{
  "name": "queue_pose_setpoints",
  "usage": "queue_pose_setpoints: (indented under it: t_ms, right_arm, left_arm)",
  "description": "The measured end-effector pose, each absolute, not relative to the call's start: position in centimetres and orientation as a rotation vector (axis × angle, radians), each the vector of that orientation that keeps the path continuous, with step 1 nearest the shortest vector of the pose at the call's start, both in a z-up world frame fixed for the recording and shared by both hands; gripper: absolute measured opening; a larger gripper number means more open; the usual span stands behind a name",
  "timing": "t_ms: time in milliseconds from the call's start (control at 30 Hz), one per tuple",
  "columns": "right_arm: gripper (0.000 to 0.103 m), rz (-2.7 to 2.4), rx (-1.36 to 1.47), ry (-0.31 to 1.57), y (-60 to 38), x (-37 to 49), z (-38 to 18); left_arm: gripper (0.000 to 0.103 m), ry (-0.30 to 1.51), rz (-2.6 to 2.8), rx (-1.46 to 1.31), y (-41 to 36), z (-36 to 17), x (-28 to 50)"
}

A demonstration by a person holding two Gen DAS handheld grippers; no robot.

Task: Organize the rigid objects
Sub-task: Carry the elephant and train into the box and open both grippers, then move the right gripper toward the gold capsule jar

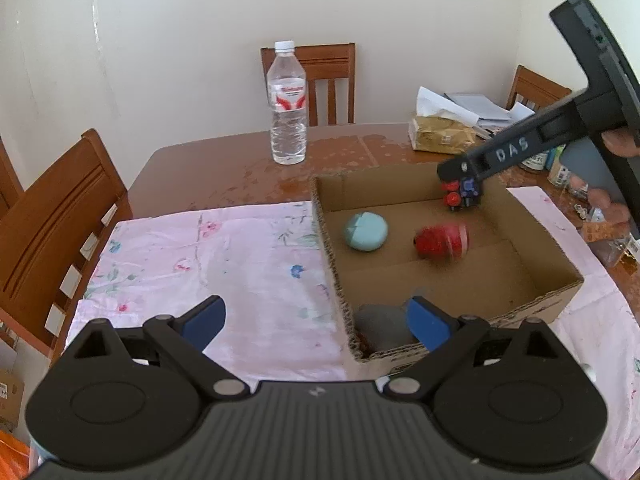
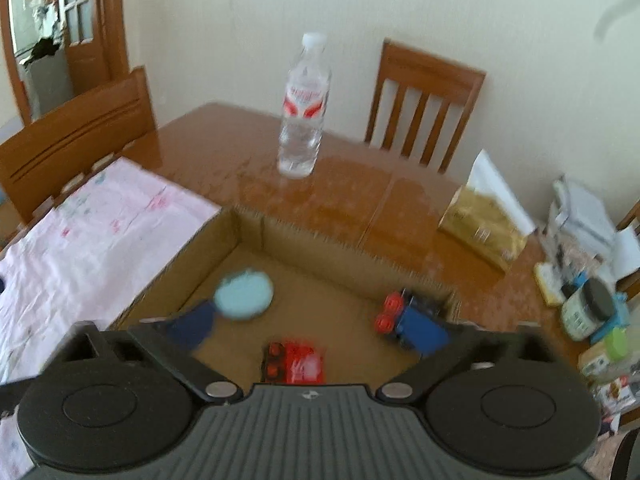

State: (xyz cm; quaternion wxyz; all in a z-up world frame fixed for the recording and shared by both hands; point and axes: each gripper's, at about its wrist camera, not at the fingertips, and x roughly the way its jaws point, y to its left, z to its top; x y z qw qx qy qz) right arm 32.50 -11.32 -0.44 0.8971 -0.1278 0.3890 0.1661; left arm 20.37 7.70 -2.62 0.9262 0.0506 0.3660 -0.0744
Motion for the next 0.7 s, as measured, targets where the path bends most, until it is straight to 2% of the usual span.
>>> queue_pose_setpoints:
  t_ms: [700]
  right_arm:
    - [0.103,0.244,-0.244,0.906,-13.3,24.9,-1.8]
  left_arm:
    - [0.1,0.774,-0.154,0.118,7.7,-3.9,20.3]
